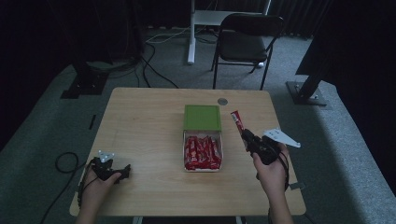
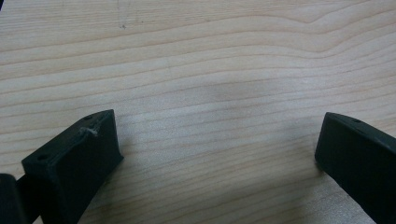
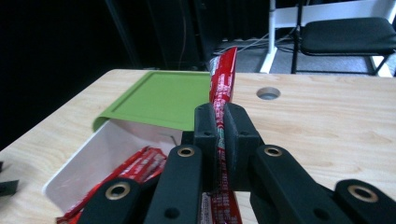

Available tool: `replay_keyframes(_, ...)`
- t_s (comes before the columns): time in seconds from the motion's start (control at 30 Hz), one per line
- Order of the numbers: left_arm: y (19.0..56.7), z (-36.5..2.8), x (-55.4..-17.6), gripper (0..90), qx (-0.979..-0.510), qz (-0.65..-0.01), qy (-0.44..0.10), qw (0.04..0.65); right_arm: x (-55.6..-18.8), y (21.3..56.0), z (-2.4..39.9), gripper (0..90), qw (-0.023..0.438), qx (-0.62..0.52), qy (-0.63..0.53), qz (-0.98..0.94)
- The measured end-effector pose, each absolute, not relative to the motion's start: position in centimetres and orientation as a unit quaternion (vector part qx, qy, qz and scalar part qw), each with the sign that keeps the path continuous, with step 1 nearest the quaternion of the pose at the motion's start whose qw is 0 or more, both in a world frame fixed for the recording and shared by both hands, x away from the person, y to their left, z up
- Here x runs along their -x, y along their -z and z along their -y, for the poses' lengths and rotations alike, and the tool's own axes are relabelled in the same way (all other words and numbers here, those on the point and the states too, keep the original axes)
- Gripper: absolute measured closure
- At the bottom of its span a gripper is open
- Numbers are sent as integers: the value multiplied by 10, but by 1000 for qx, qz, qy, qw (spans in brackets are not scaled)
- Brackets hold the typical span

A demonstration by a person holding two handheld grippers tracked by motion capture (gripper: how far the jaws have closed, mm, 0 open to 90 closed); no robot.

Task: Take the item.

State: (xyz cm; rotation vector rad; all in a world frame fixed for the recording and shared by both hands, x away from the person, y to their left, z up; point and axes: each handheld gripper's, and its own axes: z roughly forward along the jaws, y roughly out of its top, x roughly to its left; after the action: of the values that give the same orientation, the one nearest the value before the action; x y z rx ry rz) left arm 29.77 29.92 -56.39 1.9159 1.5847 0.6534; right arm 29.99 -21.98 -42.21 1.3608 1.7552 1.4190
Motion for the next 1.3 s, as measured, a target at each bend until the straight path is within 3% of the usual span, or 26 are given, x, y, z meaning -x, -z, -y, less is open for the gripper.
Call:
replay_keyframes(0.63, 564, -299, -298, 4, -715, -592, -244, 281, -307, 463, 258, 842, 293, -548, -477, -621)
replay_keyframes(1.3, 564, -299, -298, 4, -715, -591, -244, 281, -320, 516, 287, 842, 281, -603, -432, -609)
